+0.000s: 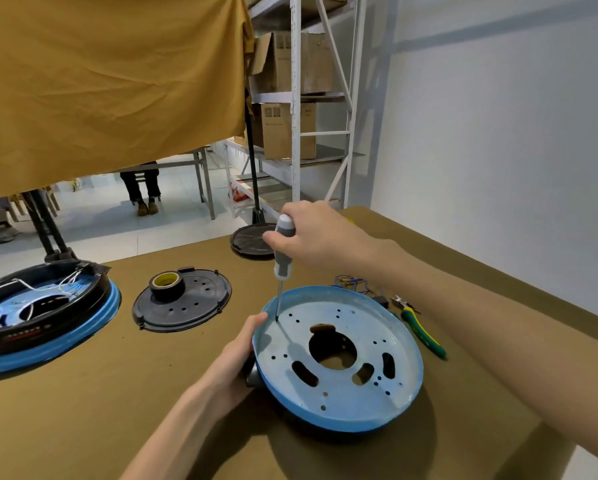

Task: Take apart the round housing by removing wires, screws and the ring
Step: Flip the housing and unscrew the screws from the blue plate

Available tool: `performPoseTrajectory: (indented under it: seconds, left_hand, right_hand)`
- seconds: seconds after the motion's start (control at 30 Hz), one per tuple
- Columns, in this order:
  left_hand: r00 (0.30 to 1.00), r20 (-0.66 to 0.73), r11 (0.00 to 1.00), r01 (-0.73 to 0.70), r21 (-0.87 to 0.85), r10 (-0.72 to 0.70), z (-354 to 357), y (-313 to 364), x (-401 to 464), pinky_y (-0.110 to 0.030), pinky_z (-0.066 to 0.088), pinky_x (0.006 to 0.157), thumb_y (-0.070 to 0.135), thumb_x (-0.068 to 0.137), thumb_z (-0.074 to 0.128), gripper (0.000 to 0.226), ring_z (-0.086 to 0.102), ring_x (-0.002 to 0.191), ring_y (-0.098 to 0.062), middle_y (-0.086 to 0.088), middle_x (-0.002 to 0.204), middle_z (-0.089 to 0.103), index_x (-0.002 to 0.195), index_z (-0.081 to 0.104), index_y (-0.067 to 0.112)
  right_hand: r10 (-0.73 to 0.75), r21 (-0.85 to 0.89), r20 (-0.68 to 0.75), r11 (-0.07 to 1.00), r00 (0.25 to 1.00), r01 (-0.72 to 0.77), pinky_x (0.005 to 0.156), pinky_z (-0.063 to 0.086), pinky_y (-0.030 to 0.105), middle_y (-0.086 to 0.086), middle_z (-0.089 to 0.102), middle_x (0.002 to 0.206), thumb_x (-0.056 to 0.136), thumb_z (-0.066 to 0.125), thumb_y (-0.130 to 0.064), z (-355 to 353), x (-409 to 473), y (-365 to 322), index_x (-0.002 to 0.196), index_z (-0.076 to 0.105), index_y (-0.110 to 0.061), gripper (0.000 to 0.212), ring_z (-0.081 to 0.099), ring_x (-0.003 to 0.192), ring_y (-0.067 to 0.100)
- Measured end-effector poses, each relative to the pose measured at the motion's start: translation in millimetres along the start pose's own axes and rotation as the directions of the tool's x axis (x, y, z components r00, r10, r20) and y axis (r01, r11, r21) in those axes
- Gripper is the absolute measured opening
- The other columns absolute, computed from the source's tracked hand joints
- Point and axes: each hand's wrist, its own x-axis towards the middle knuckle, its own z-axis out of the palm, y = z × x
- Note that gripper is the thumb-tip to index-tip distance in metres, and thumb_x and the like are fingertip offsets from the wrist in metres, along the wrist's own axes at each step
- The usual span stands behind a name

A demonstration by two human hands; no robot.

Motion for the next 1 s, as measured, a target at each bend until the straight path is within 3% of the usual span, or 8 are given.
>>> performPoseTrajectory:
  seconds: [0.1, 0.2, 0.33, 0.5, 0.6, 0.73, 0.9, 1.0]
  left_hand:
    - [1.000, 0.008, 1.000, 0.007, 0.013, -0.007, -6, -4, 5, -0.021, 0.041, 0.037, 0.059, 0.088, 0.065, 0.051, 0.052, 0.037, -0.015, -0.002, 0.051, 0.059, 0.077, 0.075, 0.011]
    - [0.999, 0.016, 0.999, 0.037, -0.017, -0.037, -10, -3, 6, -0.023, 0.048, 0.042, 0.057, 0.082, 0.072, 0.052, 0.064, 0.047, -0.017, -0.006, 0.065, 0.070, 0.095, 0.075, 0.007]
    - [0.998, 0.030, 0.997, 0.062, -0.037, -0.061, -17, -3, 9, -0.031, 0.059, 0.055, 0.051, 0.065, 0.084, 0.064, 0.076, 0.071, -0.027, -0.013, 0.088, 0.078, 0.107, 0.075, 0.003]
    - [0.998, 0.059, 1.000, 0.030, -0.001, -0.030, -17, -5, 13, -0.033, 0.060, 0.057, 0.052, 0.058, 0.086, 0.050, 0.078, 0.074, -0.030, -0.015, 0.091, 0.080, 0.085, 0.085, 0.010]
    - [0.998, 0.061, 1.000, 0.003, 0.006, -0.003, -17, -5, 14, -0.034, 0.061, 0.059, 0.054, 0.062, 0.082, 0.039, 0.078, 0.075, -0.028, -0.011, 0.089, 0.080, 0.083, 0.085, 0.021]
    - [0.998, 0.058, 1.000, -0.016, 0.001, 0.016, -15, -5, 14, -0.034, 0.061, 0.059, 0.056, 0.062, 0.080, 0.035, 0.079, 0.076, -0.028, -0.010, 0.088, 0.081, 0.081, 0.084, 0.026]
    - [0.999, 0.042, 1.000, 0.010, -0.003, -0.010, -17, -7, 14, -0.034, 0.060, 0.056, 0.053, 0.059, 0.084, 0.056, 0.078, 0.073, -0.030, -0.015, 0.092, 0.080, 0.092, 0.082, 0.008]
    - [0.999, 0.042, 1.000, 0.016, -0.015, -0.016, -18, -9, 15, -0.033, 0.060, 0.055, 0.052, 0.062, 0.084, 0.064, 0.077, 0.072, -0.029, -0.015, 0.091, 0.080, 0.104, 0.076, 0.005]
  right_hand:
    - [0.019, 0.017, 0.157, 1.000, 0.987, -0.022, 0.059, 0.050, 0.033, -0.001, 0.062, 0.087, 0.093, 0.066, -0.034, -7, 9, 1, 0.097, 0.052, -0.021, 0.020, 0.062, 0.078, 0.017]
    - [0.064, -0.012, 0.241, 0.998, 0.968, -0.063, 0.067, 0.060, 0.042, 0.003, 0.066, 0.090, 0.089, 0.066, -0.038, -13, 17, 1, 0.107, 0.058, -0.018, 0.028, 0.068, 0.079, 0.020]
    - [0.025, -0.285, 0.121, 0.958, 0.992, 0.011, 0.043, 0.034, 0.025, 0.000, 0.059, 0.063, 0.095, 0.054, -0.061, -6, 22, -2, 0.079, 0.062, -0.012, 0.053, 0.056, 0.053, 0.015]
    - [0.008, -0.070, 0.408, 0.997, 0.913, 0.023, 0.055, 0.051, 0.026, -0.002, 0.068, 0.091, 0.092, 0.067, -0.029, -21, 29, -9, 0.102, 0.066, -0.023, 0.011, 0.067, 0.077, 0.013]
    - [0.011, -0.079, 0.411, 0.997, 0.911, 0.024, 0.056, 0.049, 0.025, -0.006, 0.065, 0.094, 0.092, 0.067, -0.034, -24, 28, -7, 0.108, 0.059, -0.024, 0.021, 0.066, 0.080, 0.013]
    - [-0.005, -0.373, 0.185, 0.925, 0.983, 0.074, 0.049, 0.042, 0.029, 0.002, 0.063, 0.081, 0.099, 0.050, -0.059, -10, 25, -1, 0.102, 0.056, -0.015, 0.045, 0.061, 0.067, 0.016]
    - [-0.018, -0.098, 0.464, 0.993, 0.886, 0.072, 0.055, 0.044, 0.018, -0.007, 0.056, 0.104, 0.091, 0.071, -0.028, -28, 29, -1, 0.117, 0.053, -0.024, 0.031, 0.056, 0.084, 0.007]
    - [-0.004, -0.146, 0.440, 0.986, 0.898, 0.076, 0.053, 0.043, 0.020, -0.009, 0.055, 0.098, 0.092, 0.069, -0.042, -26, 28, -1, 0.115, 0.052, -0.024, 0.034, 0.056, 0.081, 0.006]
